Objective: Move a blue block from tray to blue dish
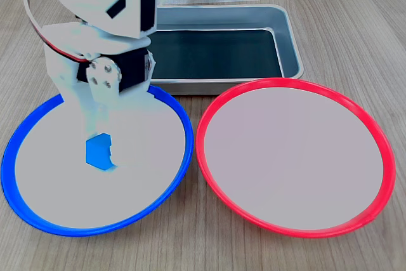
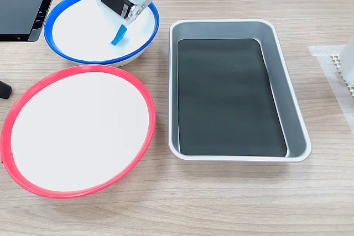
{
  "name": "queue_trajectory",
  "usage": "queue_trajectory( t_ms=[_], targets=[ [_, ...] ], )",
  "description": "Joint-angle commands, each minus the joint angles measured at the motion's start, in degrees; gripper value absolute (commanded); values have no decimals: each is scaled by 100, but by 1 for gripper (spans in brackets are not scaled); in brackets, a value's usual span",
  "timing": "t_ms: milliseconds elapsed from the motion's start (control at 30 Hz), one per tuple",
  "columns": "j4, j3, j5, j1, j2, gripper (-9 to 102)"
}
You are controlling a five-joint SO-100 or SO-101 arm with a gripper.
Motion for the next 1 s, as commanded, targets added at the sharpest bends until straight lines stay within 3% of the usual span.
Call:
queue_trajectory(
  t_ms=[0, 367, 600, 733, 833, 967],
  targets=[
    [-193, -369, 88, 44, -97, 4],
    [-378, -352, 149, 0, 62, 34],
    [-158, 255, 967, -264, 1521, 37],
    [-62, 650, 1661, -439, 2654, 28],
    [-255, 1195, 2681, -633, 3639, 0],
    [-1178, 2795, 4772, -1090, 5194, 0]
  ],
)
